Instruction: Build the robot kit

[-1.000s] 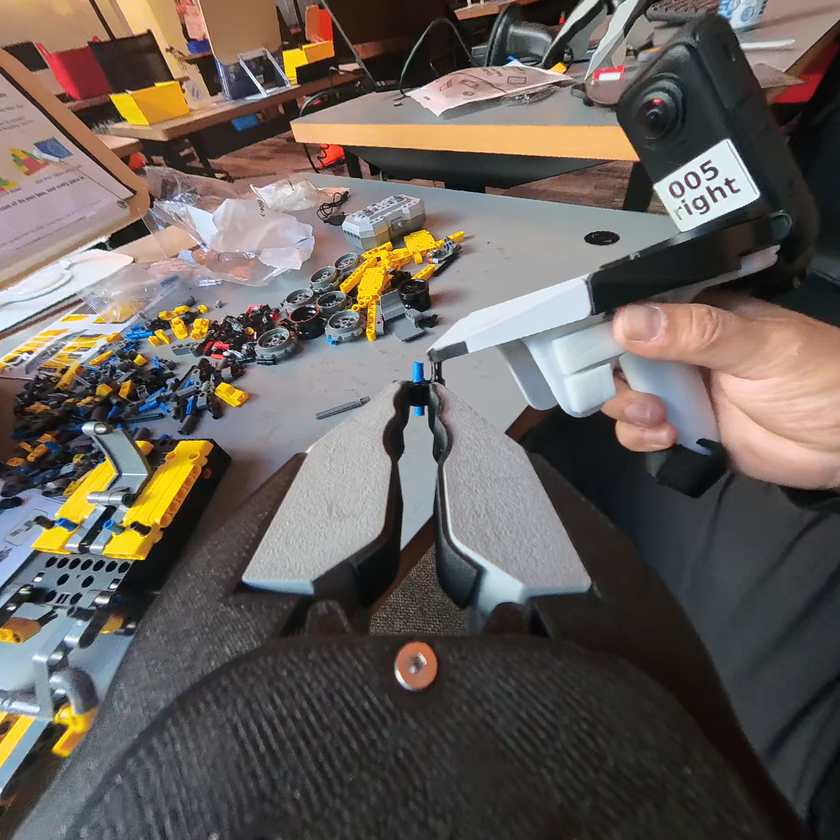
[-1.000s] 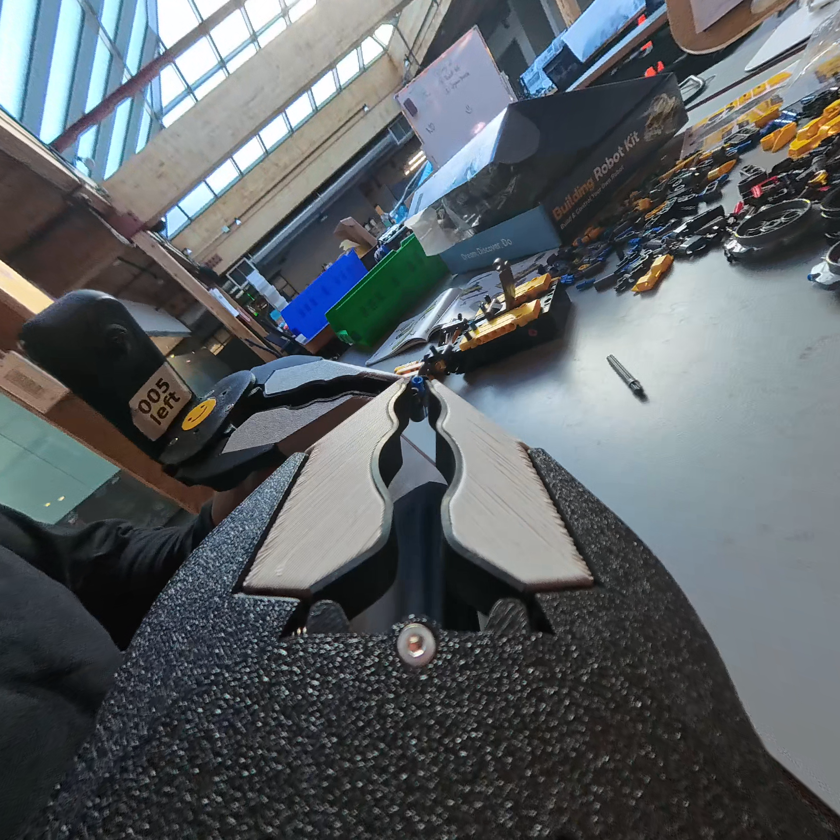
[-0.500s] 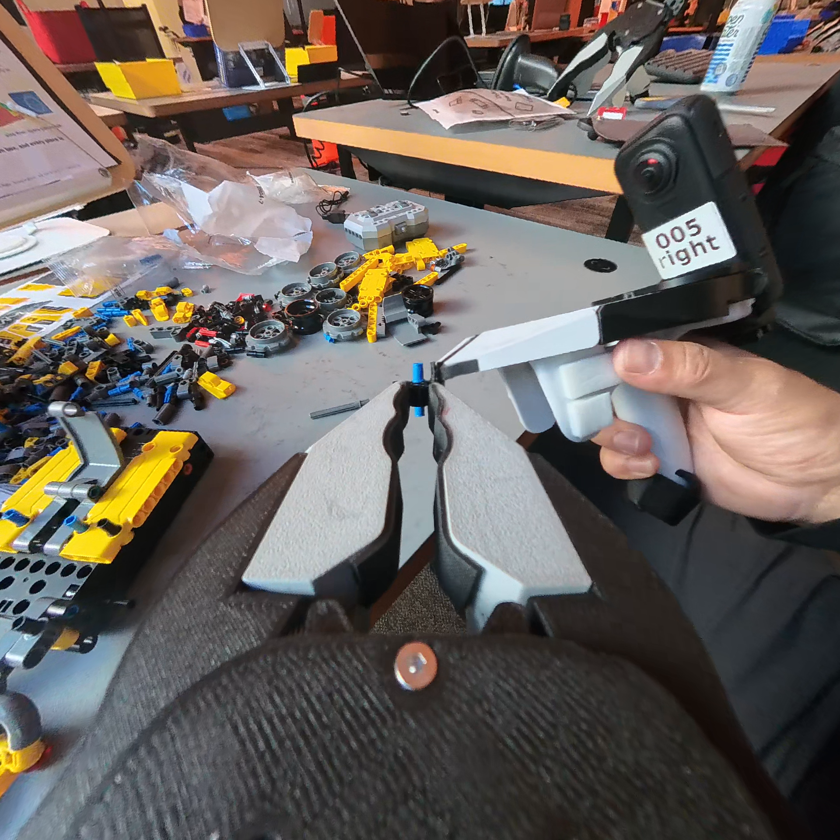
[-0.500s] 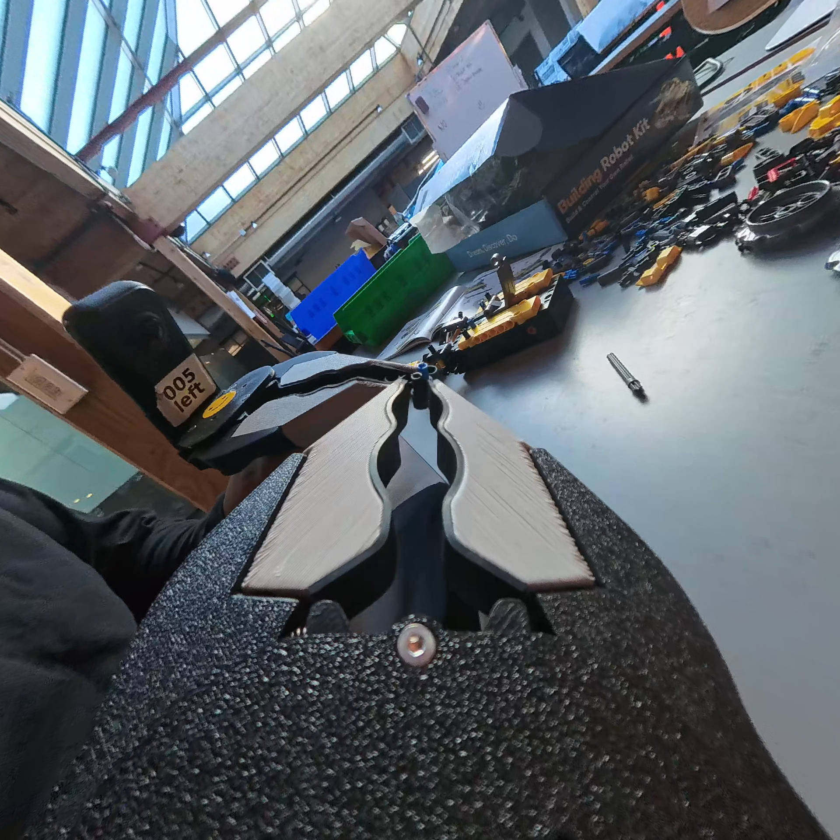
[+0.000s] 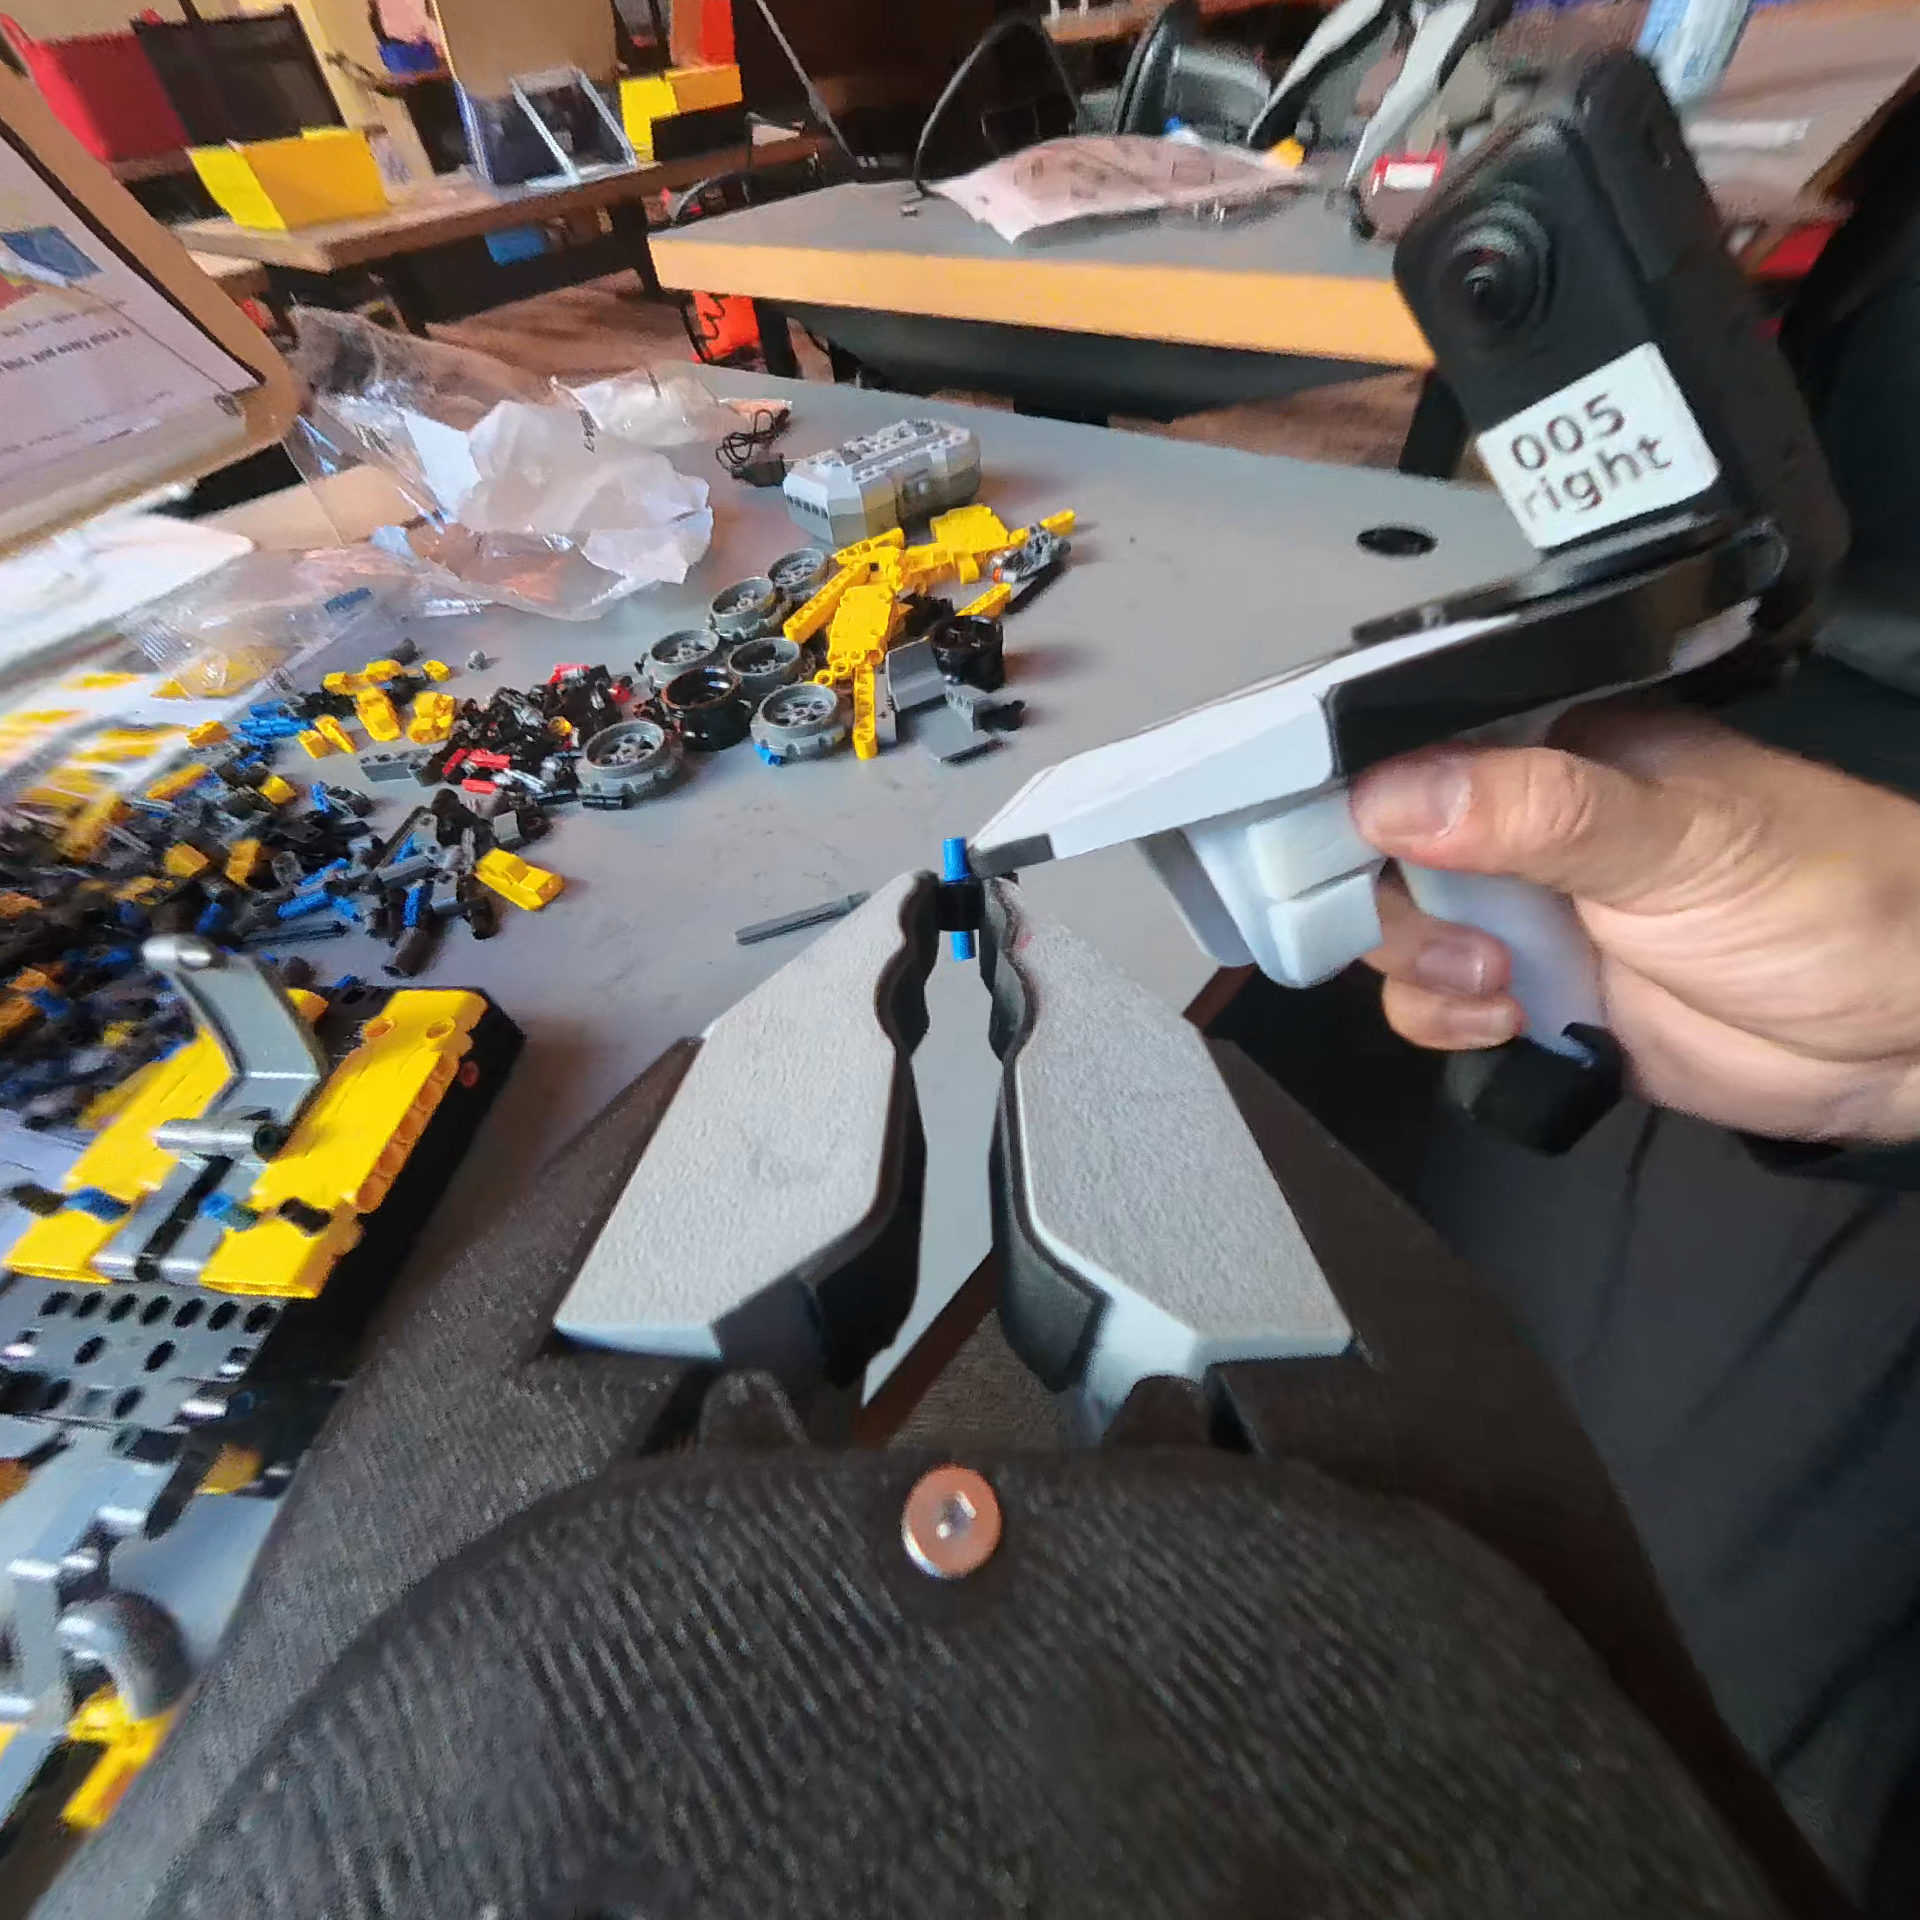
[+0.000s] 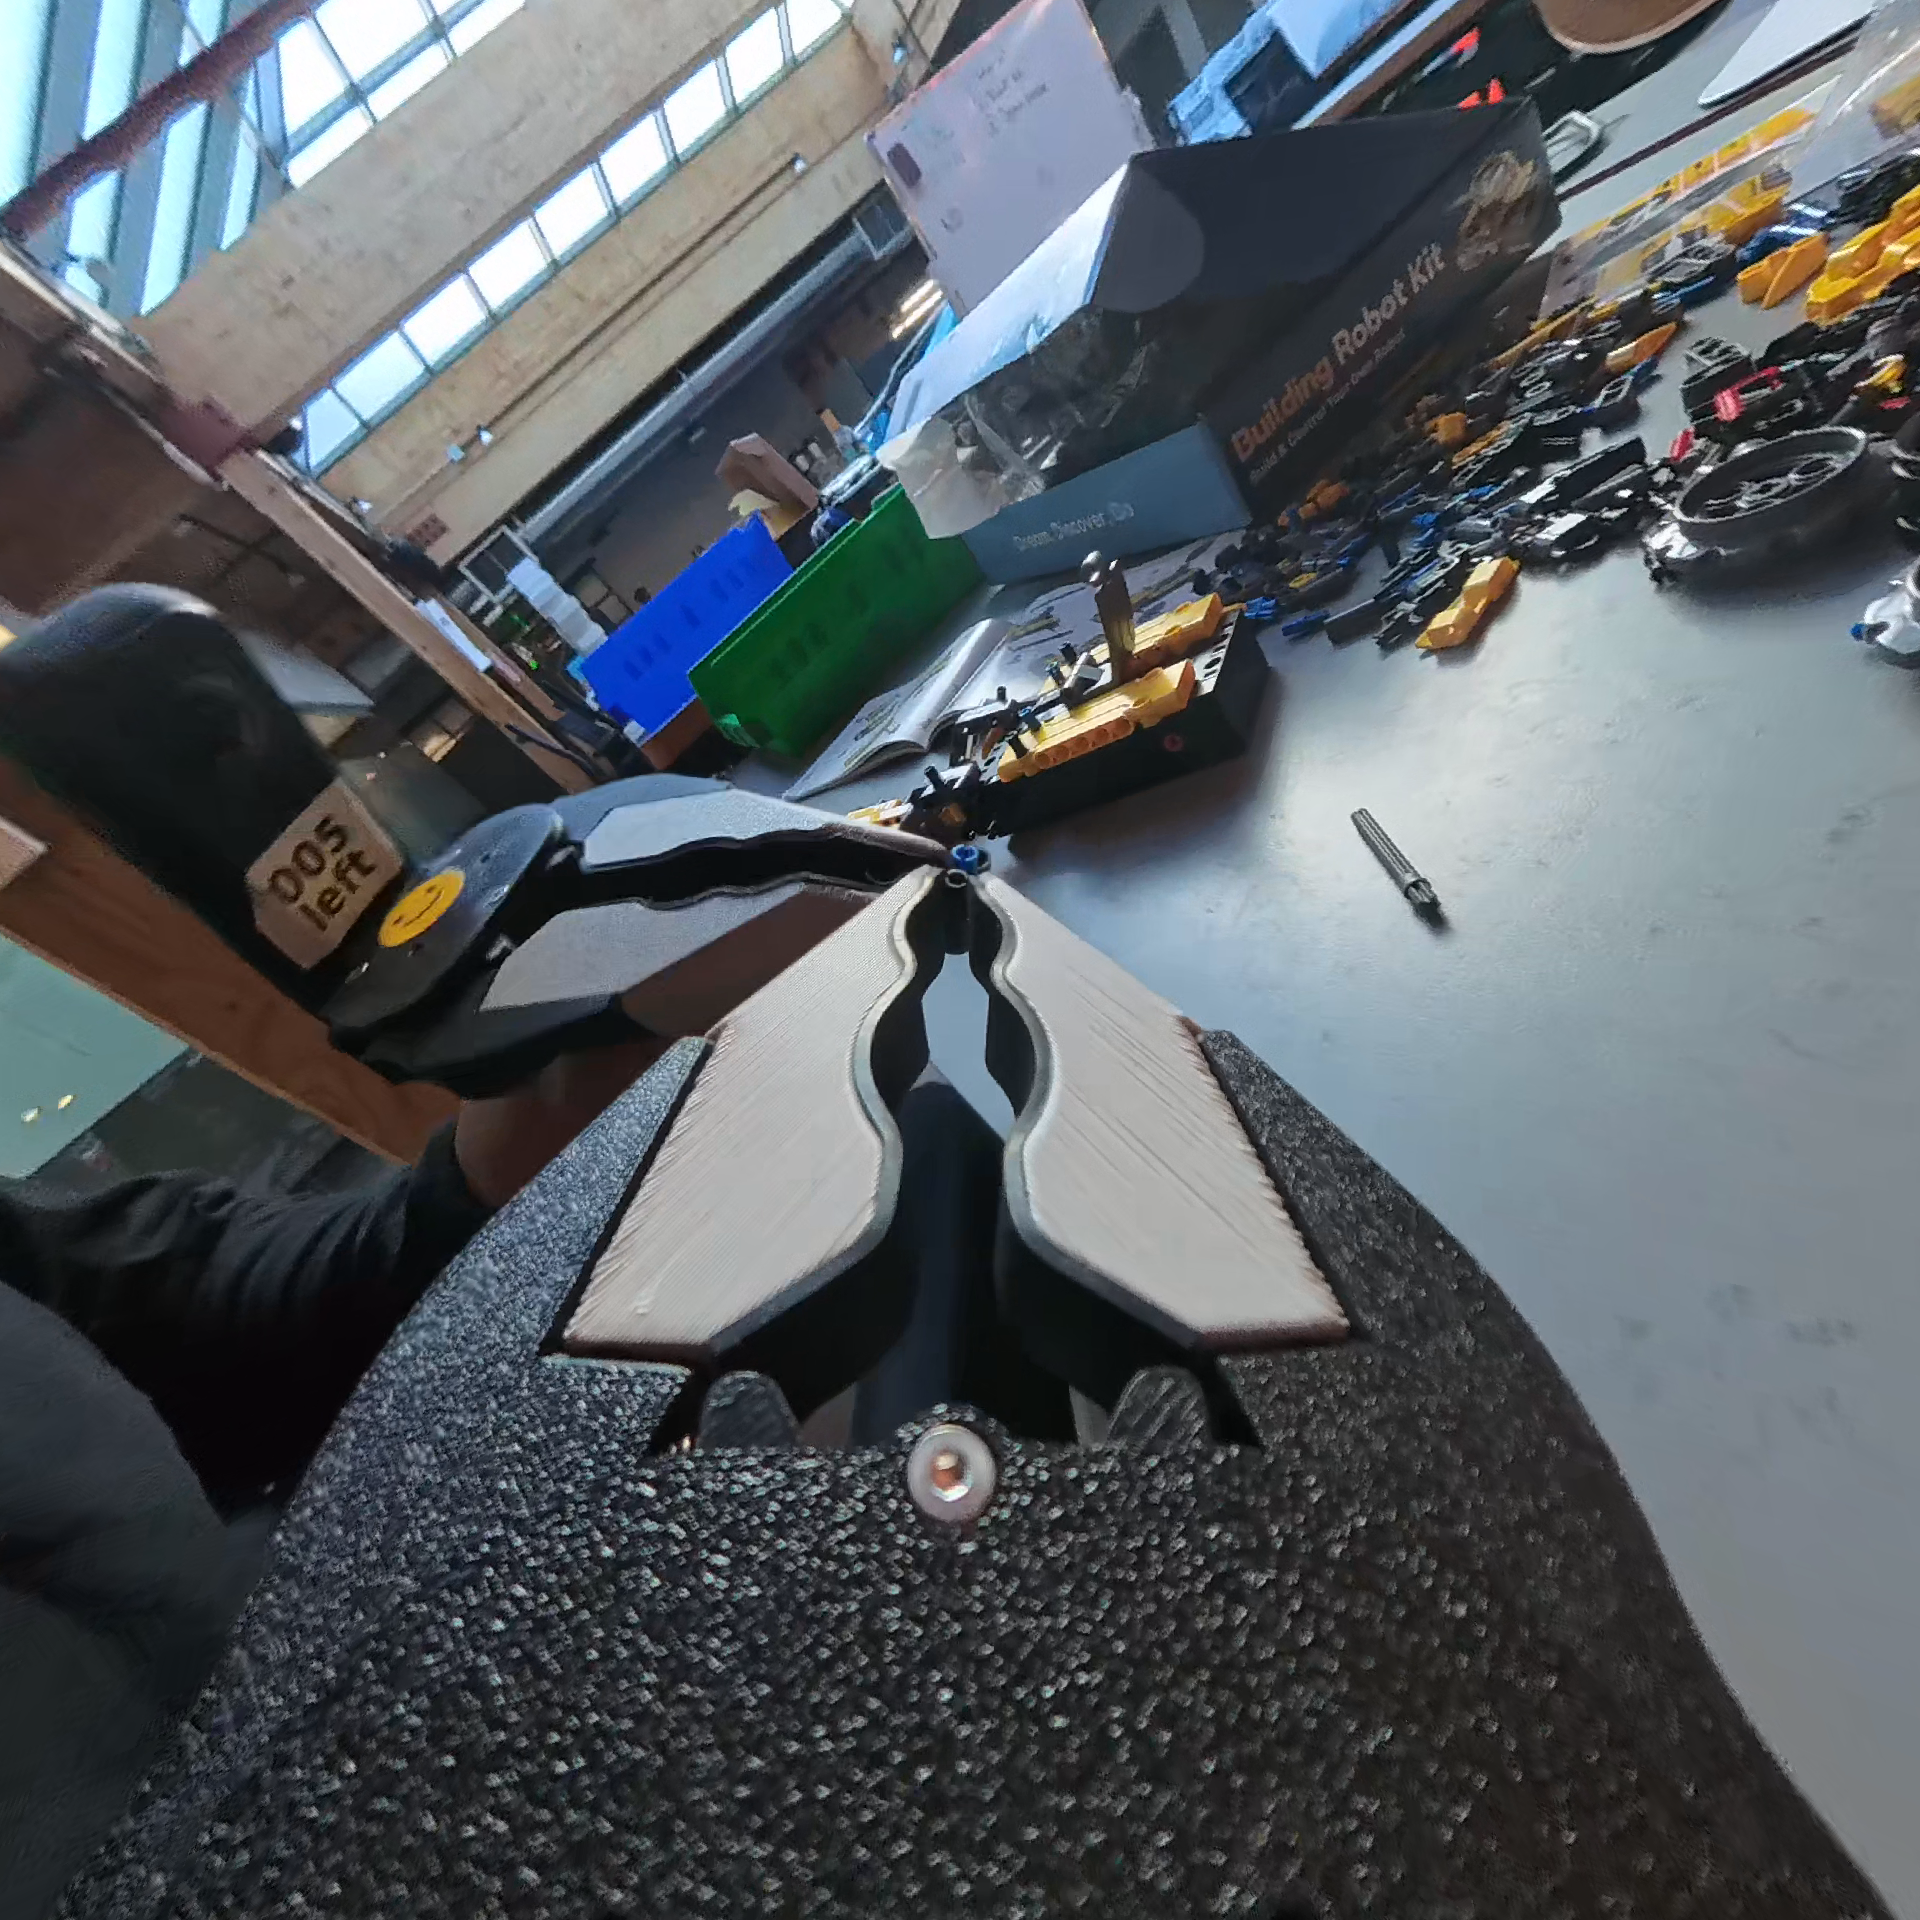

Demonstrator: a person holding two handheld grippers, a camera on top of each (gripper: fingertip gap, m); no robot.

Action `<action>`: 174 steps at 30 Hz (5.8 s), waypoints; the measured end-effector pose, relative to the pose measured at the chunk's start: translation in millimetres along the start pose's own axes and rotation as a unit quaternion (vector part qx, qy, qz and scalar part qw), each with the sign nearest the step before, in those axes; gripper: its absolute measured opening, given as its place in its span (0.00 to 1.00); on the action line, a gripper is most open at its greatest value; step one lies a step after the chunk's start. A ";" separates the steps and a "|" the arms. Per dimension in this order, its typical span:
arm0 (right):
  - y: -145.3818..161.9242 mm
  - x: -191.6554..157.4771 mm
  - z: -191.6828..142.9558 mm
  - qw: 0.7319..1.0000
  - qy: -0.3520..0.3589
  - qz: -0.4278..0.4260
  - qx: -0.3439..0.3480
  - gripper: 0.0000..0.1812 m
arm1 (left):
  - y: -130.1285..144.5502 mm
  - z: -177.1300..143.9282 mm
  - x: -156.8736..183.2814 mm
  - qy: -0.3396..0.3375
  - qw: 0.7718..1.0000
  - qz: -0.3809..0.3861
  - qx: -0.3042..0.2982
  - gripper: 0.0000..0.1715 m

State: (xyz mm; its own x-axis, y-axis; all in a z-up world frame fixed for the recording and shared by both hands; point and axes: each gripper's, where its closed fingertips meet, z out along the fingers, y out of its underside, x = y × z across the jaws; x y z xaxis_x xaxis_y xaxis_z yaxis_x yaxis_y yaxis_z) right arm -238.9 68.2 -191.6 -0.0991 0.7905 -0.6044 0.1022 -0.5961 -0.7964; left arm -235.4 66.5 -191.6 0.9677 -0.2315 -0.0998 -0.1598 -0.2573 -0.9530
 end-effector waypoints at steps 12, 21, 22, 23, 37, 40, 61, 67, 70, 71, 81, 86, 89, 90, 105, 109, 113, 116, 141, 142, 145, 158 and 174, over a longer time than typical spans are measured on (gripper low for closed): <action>-105.2 41.5 -52.5 0.990 0.054 0.016 0.131 0.00 | 53.3 11.5 23.2 0.004 0.999 -0.045 -0.021 0.03; -21.4 27.9 -12.6 0.997 -0.027 0.056 -0.033 0.02 | 32.4 9.9 8.6 0.039 0.999 0.029 0.007 0.03; -11.0 31.8 -11.2 0.997 -0.015 0.050 -0.055 0.02 | 41.0 10.5 6.8 0.033 0.998 0.043 -0.014 0.03; -1.1 35.2 -10.4 0.996 -0.001 0.033 -0.079 0.02 | 48.3 11.2 5.7 0.028 0.997 0.059 -0.030 0.02; 39.5 36.8 7.4 0.966 0.071 -0.140 -0.205 0.02 | 58.0 -2.7 -6.0 -0.001 0.996 0.081 -0.036 0.03; 42.4 43.7 9.3 0.947 0.096 -0.202 -0.229 0.03 | 52.6 -7.2 -6.9 0.019 0.999 0.048 -0.007 0.03; 49.8 41.3 18.4 0.914 0.092 -0.308 -0.246 0.10 | 33.3 -86.4 -33.5 -0.038 0.997 0.004 0.068 0.03; 49.4 40.2 17.8 0.917 0.086 -0.305 -0.242 0.11 | 38.0 -124.4 -51.4 -0.076 0.993 0.006 0.090 0.03; 49.7 39.6 18.0 0.915 0.086 -0.310 -0.242 0.14 | 46.4 -139.4 -68.1 -0.088 0.992 -0.010 0.092 0.03; 48.7 39.1 17.7 0.914 0.087 -0.317 -0.237 0.15 | 50.1 -144.4 -73.4 -0.088 0.992 -0.016 0.088 0.03; 13.6 18.5 15.7 0.923 0.063 -0.344 -0.159 0.20 | 45.6 -157.1 -126.3 -0.094 0.969 -0.184 0.138 0.02; 3.4 13.5 16.3 0.917 0.058 -0.363 -0.152 0.21 | 35.9 -151.0 -136.3 -0.063 0.948 -0.276 0.148 0.02; 1.5 14.0 17.2 0.915 0.062 -0.372 -0.141 0.20 | 34.0 -149.0 -143.0 -0.046 0.923 -0.350 0.154 0.02; 2.8 14.0 18.0 0.917 0.060 -0.370 -0.140 0.20 | 33.2 -148.4 -143.4 -0.036 0.911 -0.380 0.159 0.02; 30.9 -87.5 79.7 0.842 -0.082 -0.512 -0.147 0.18 | 26.0 -131.5 -87.1 0.071 0.797 -0.579 0.156 0.03; 50.2 -87.8 99.5 0.802 -0.056 -0.573 -0.162 0.18 | 25.6 -127.2 -72.0 0.095 0.769 -0.614 0.153 0.02; 62.1 -89.5 104.4 0.775 -0.038 -0.612 -0.156 0.15 | 31.7 -127.2 -67.3 0.103 0.729 -0.658 0.159 0.03; 60.5 -88.0 106.1 0.763 -0.013 -0.630 -0.144 0.08 | 36.7 -127.5 -66.3 0.102 0.711 -0.676 0.162 0.03; 65.4 -77.4 126.2 0.815 0.045 -0.568 -0.109 0.07 | 51.8 -123.8 -83.7 0.082 0.653 -0.718 0.226 0.02; 65.8 -77.0 127.1 0.814 0.044 -0.568 -0.110 0.07 | 52.2 -123.8 -84.6 0.081 0.653 -0.718 0.226 0.02; 67.3 -75.3 129.1 0.817 0.042 -0.564 -0.111 0.07 | 54.5 -123.5 -86.6 0.078 0.653 -0.719 0.225 0.02; 61.3 -72.7 121.1 0.848 0.026 -0.519 -0.108 0.08 | 45.4 -123.2 -88.2 0.013 0.816 -0.545 0.190 0.03; 63.6 -82.6 127.1 0.826 0.050 -0.554 -0.088 0.02 | 52.1 -126.4 -92.8 0.064 0.643 -0.724 0.242 0.02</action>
State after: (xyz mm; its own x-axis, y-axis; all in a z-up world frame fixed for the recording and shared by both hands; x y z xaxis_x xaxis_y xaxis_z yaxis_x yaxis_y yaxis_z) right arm -350.1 -52.9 -195.1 -0.1479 0.8496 0.5062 0.1466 0.5251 -0.8384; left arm -358.1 -43.9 -195.8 0.0054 -0.1623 0.9867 0.9997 0.0249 -0.0014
